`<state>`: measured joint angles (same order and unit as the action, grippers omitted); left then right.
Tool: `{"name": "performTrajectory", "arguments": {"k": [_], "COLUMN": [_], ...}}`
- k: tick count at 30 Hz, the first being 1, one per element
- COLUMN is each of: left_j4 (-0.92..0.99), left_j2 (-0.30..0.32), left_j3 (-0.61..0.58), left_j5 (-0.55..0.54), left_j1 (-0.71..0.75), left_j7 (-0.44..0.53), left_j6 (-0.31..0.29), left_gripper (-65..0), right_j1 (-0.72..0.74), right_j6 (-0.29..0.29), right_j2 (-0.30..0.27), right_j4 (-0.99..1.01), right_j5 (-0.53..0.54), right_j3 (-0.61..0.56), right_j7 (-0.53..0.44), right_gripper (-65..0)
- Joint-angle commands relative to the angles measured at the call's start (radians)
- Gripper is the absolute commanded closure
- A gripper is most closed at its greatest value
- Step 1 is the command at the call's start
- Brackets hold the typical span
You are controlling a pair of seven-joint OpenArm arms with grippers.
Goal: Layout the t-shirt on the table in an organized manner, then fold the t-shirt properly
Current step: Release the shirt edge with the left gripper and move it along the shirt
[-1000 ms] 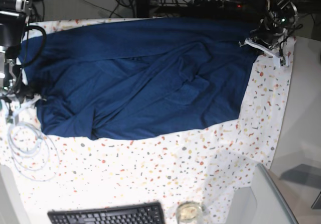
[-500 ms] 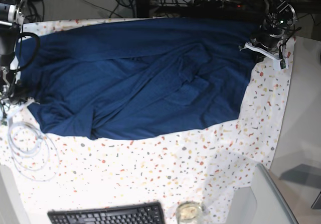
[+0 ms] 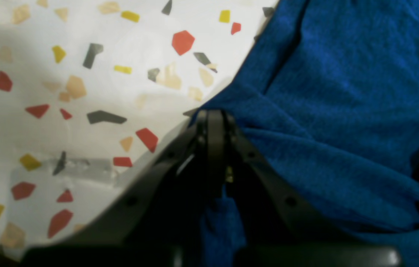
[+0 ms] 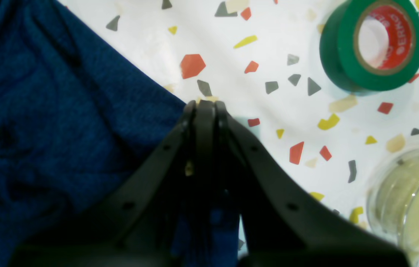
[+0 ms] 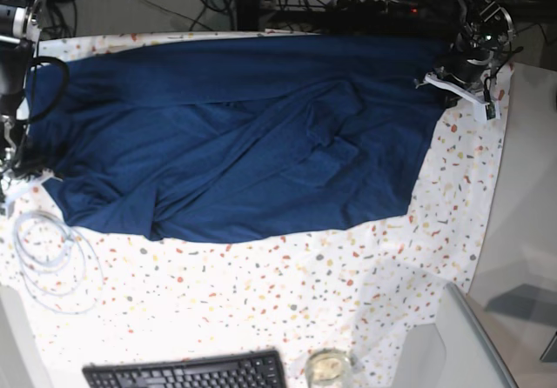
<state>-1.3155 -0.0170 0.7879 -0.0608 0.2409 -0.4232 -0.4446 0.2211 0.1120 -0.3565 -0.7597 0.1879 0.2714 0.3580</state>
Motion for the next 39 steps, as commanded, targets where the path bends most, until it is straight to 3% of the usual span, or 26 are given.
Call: {"name": "performTrajectory", "arguments": {"k": [1,2,8,10,13,18,24,29,34,39], "left_j4": [-0.025,-0.049,-0.224,-0.283,-0.342,-0.37,-0.338,-0.281,-0.212,-0.189], "left_j2": [-0.007,-0.008,-0.008,-0.008,-0.002,-0.002,-0.002,0.027,0.07,0.091], "left_j3": [0.001,0.001,0.001,0.001,0.001,0.001,-0.006,-0.008,-0.006,0.001], "left_j5": [0.054,0.054,0.052,0.039,-0.023,-0.038,-0.037,-0.037,-0.037,-0.038], "left_j1": [0.019,0.021,0.039,0.039,0.039,0.013,-0.073,-0.142,-0.153,-0.139], "left_j7": [-0.084,-0.085,-0.168,-0.2,-0.239,-0.25,-0.251,-0.251,-0.251,-0.251], "left_j6": [0.022,0.022,0.022,0.022,0.022,0.022,0.022,0.022,0.022,0.022], "left_gripper": [0.0,0.0,0.0,0.0,0.0,0.0,0.0,0.0,0.0,0.0], "right_j1": [0.016,0.004,-0.05,-0.048,0.002,0.125,0.143,0.165,0.271,0.364], "right_j6": [-0.008,-0.008,-0.005,-0.004,0.005,0.14,0.228,0.232,0.232,0.232], "right_j2": [-0.022,-0.022,-0.016,-0.014,0.006,0.038,0.099,0.118,0.109,0.099], "right_j4": [-0.047,-0.073,-0.349,-0.403,-0.415,-0.291,-0.268,-0.251,0.003,0.248], "right_j5": [-0.001,0.0,0.002,0.003,0.003,0.002,0.0,-0.001,-0.009,-0.169], "right_j3": [0.007,0.007,0.009,0.004,0.001,-0.001,-0.001,-0.001,-0.002,0.001], "right_j7": [-0.018,-0.012,0.095,0.106,0.108,0.148,0.168,0.174,0.161,0.003], "right_gripper": [-3.0,-5.9,-36.6,-41.9,-42.9,-42.6,-42.6,-43.1,-43.4,-43.4]}}
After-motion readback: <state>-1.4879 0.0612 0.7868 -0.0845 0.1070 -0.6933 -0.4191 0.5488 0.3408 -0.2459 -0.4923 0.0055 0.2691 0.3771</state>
